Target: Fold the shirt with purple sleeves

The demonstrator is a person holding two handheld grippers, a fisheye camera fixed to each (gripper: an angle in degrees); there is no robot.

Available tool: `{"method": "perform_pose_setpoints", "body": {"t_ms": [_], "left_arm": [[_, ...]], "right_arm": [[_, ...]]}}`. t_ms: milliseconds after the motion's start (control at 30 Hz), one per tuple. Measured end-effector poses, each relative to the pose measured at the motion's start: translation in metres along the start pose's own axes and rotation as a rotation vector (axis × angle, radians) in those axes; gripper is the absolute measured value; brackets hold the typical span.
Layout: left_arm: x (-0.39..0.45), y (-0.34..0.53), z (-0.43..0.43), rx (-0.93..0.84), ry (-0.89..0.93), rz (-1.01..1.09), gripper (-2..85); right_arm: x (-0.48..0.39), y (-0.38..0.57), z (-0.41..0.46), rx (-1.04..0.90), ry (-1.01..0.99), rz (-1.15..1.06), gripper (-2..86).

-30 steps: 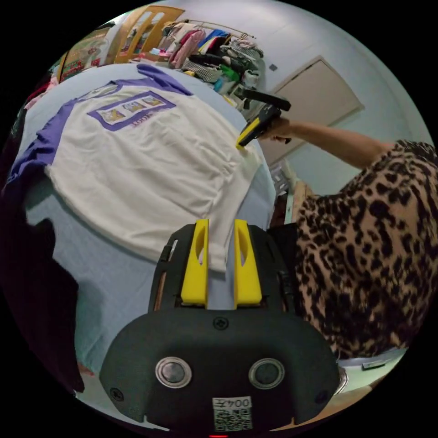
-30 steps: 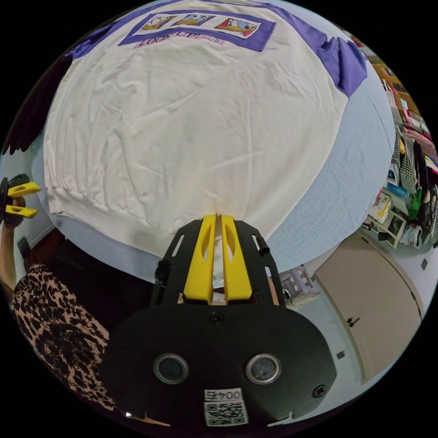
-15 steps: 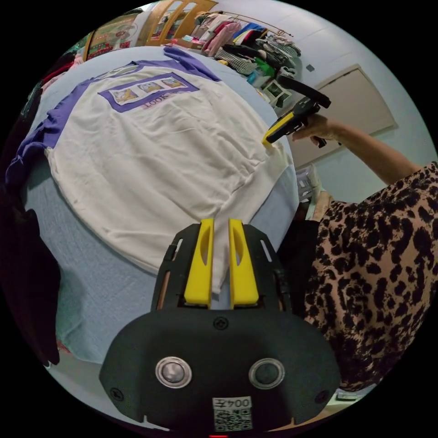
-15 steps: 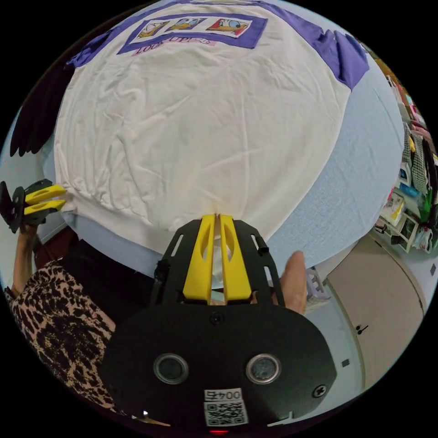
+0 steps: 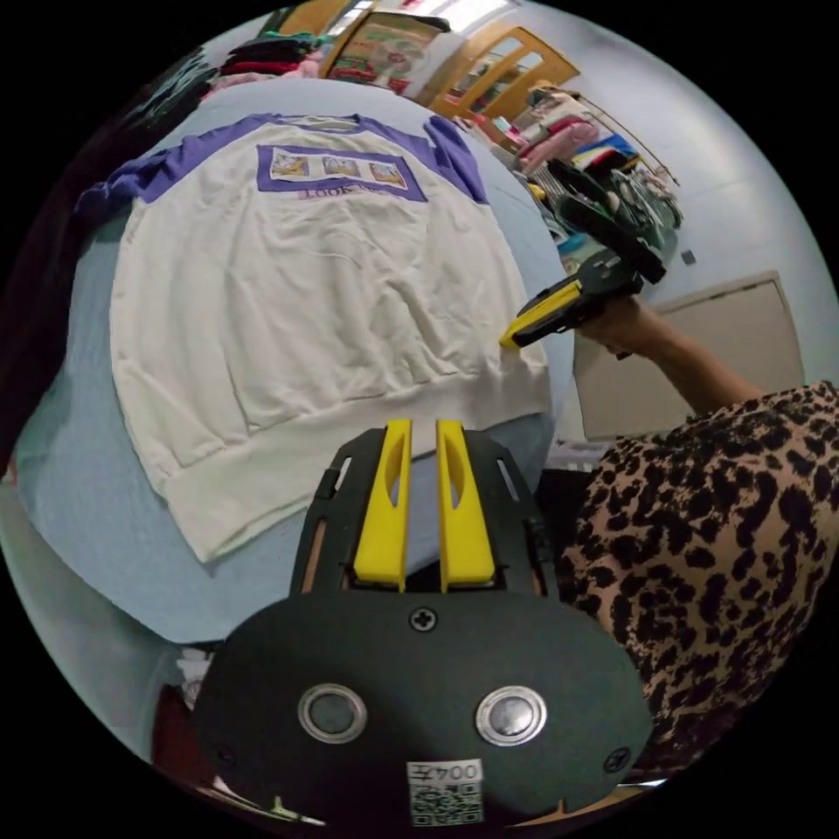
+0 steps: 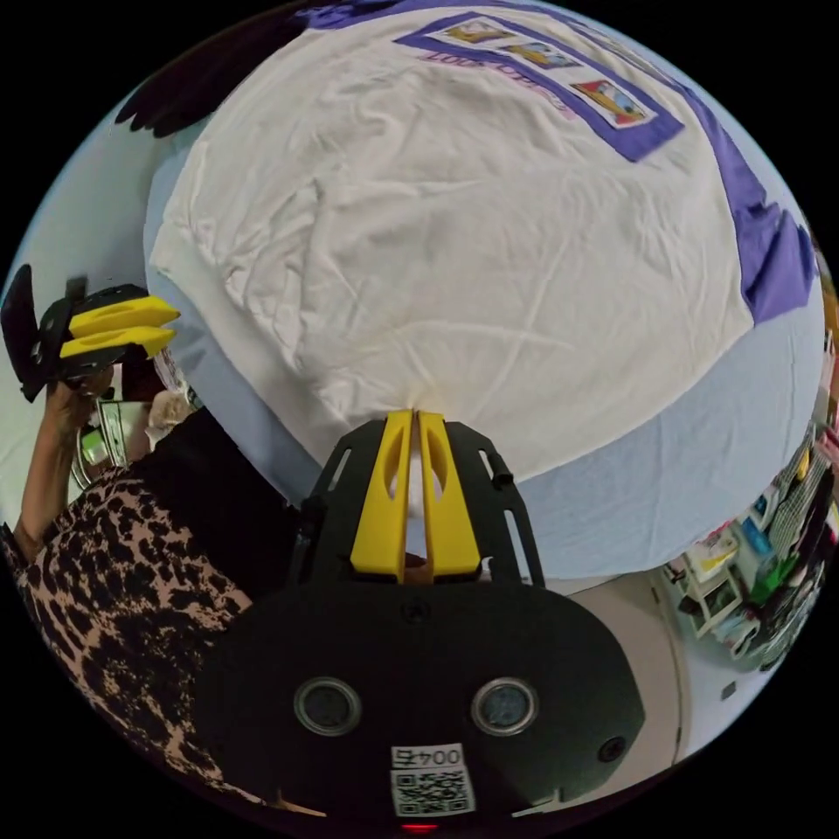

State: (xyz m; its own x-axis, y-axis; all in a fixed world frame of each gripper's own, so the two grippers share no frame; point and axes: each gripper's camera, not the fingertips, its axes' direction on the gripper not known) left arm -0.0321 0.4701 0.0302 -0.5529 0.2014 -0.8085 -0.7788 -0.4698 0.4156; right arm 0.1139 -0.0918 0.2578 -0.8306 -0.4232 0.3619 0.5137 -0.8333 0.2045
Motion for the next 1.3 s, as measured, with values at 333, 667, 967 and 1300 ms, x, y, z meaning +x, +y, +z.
{"method": "perform_pose_setpoints", "body": {"t_ms": [333,667,967,1300], "left_arm": [[0.053,0.043,0.013,0.09,-0.079,-0.147,2.4],[0.056,0.036,0.045,0.12,-0.029,-0.082,2.3],[0.057,0.002,0.094,0.07,0.005,-0.008,2.3],[0.073,-0.035,0.127,0.089,-0.012,-0.069,2.3]], "right_arm": [[0.012,0.019,-0.068,-0.003,-0.03,-0.072,-0.8],[0.015,0.036,-0.156,-0.035,0.019,-0.11,-0.9],[0.034,0.059,-0.25,-0.042,0.011,-0.098,0.8],[0.168,0.141,-0.37,0.149,-0.533,-0.107,8.6]]}}
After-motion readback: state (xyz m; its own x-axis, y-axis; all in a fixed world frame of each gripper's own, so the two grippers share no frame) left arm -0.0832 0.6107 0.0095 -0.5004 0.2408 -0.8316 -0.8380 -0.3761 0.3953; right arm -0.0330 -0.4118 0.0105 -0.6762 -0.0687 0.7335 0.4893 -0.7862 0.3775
